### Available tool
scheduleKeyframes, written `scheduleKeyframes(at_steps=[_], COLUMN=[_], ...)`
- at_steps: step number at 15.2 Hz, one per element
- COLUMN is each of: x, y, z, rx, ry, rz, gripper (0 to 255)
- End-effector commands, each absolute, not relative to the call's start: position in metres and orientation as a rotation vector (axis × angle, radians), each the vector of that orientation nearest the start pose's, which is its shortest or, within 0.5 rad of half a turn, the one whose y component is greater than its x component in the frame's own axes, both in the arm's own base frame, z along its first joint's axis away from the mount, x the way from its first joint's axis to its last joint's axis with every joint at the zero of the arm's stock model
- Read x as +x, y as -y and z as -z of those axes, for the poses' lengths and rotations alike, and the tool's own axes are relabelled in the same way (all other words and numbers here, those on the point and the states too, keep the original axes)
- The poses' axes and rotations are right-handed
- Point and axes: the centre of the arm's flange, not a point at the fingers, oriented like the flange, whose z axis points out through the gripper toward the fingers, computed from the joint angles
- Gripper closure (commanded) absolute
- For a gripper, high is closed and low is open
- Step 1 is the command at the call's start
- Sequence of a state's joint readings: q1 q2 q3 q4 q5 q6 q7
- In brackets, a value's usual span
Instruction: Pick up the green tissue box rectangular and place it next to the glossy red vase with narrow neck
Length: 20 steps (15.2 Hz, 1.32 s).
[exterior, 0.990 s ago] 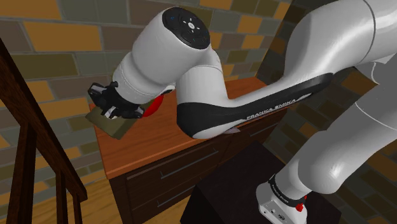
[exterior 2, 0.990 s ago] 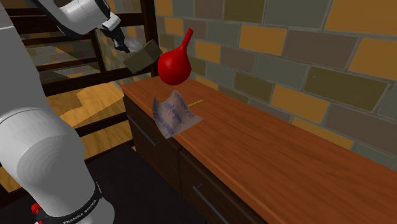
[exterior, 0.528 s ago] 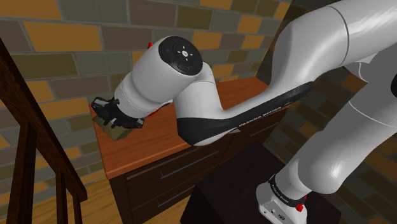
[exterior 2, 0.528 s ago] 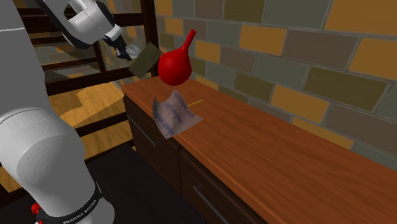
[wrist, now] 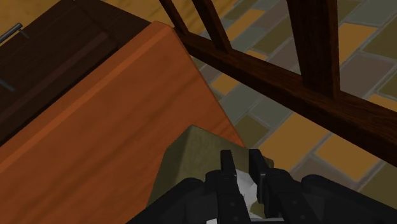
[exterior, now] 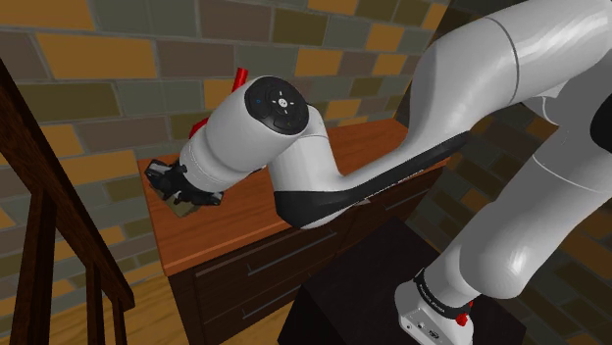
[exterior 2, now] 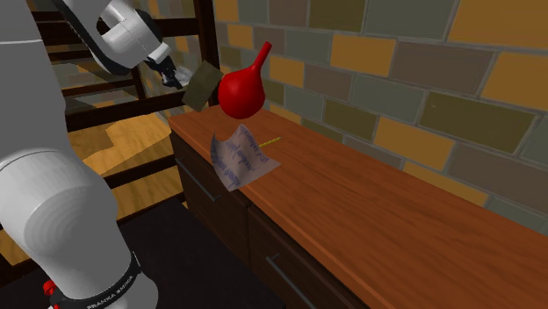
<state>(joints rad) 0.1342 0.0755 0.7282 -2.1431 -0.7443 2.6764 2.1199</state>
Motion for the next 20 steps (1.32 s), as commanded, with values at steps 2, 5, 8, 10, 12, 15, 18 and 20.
scheduleKeyframes(at_steps=[2, 5, 8, 10, 12, 15, 18, 20], x=[0.367, 0.367, 0.367, 0.353, 0.340, 0.340, 0.340, 0.340], y=[-0.452, -0.452, -0.452, -0.446, -0.440, -0.440, -0.440, -0.440], z=[-0.424, -0.424, -0.424, -0.445, -0.464, -0.464, -0.464, -0.464], rx=[-2.493, -2.493, -2.493, -2.493, -2.493, -2.493, -2.493, -2.493], ry=[-0.882, -0.882, -0.882, -0.882, -0.882, -0.882, -0.882, -0.882], rz=[0.639, 0.639, 0.639, 0.639, 0.639, 0.639, 0.639, 0.639], gripper=[255, 0, 0, 0, 0, 0, 0, 0])
